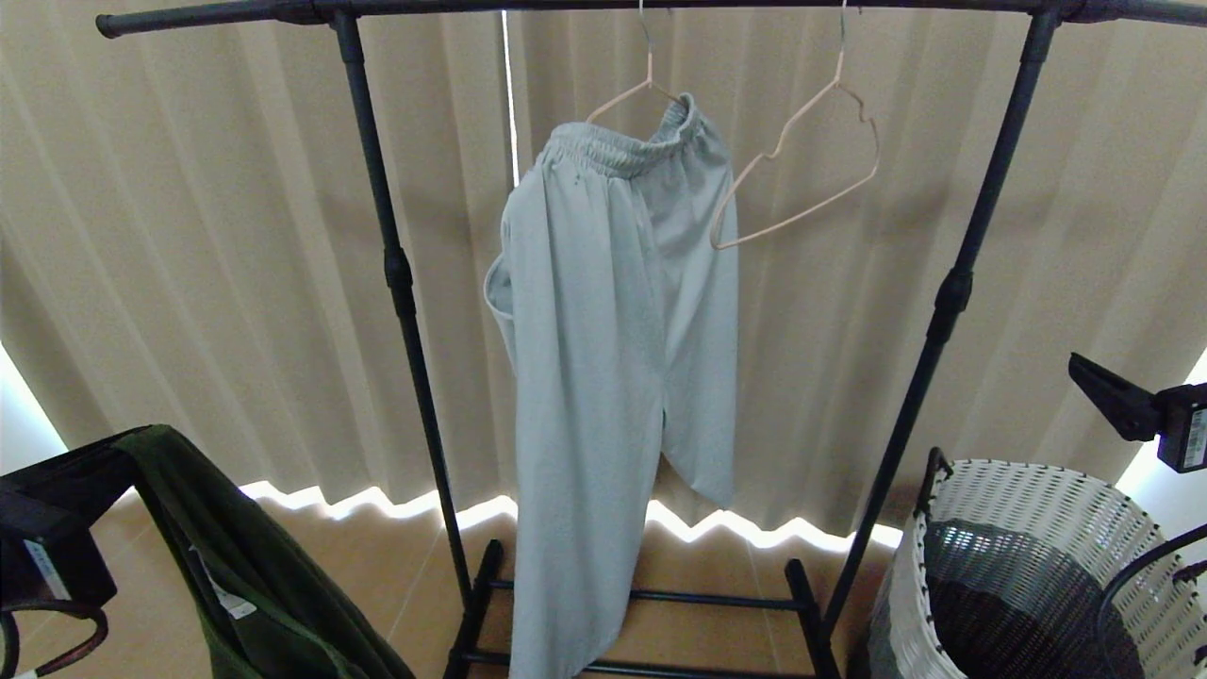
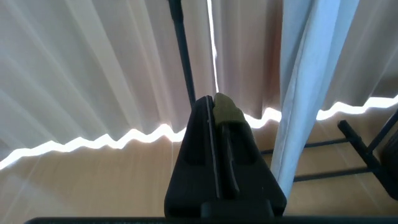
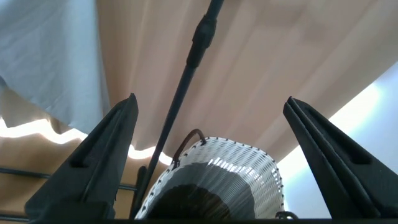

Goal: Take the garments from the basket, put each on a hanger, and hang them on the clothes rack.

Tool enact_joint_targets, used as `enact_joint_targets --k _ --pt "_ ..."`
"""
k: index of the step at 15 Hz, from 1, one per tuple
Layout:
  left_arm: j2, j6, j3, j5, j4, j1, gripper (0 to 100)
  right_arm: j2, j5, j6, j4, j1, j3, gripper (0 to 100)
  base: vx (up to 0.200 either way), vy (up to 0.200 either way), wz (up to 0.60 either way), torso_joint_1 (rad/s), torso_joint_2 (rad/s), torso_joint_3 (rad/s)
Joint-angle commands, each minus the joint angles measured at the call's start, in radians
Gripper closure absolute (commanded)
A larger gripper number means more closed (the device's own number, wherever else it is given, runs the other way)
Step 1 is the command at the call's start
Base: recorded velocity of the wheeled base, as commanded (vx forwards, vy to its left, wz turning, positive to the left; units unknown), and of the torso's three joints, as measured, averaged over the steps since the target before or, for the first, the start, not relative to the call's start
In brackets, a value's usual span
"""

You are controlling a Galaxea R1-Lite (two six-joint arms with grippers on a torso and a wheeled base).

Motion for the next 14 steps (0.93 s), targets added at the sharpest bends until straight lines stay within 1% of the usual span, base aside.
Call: enact_joint_targets --k 1,2,6,14 --pt "0.003 0.001 0.001 0.0 0.0 0.0 100 0.003 0.0 -0.001 0.0 0.0 0.0 0 0.0 0.0 0.0 0.061 -0.21 -0.29" --pt "0.003 0.003 0.001 0.0 0.0 0.0 100 0.003 0.0 -0.001 0.0 0.0 0.0 0 0.0 0.0 0.0 0.09 -0.24 -0.32" --pt "0.003 0.003 0.001 0.0 0.0 0.0 100 0.003 0.0 -0.002 0.0 0.0 0.0 0 0.0 0.0 0.0 0.107 -0.51 -0.327" --pt "0.003 0.003 0.003 0.0 0.0 0.0 100 0.003 -0.006 -0.005 0.003 -0.001 0.008 0 0.0 0.0 0.0 0.168 -0.47 -0.304"
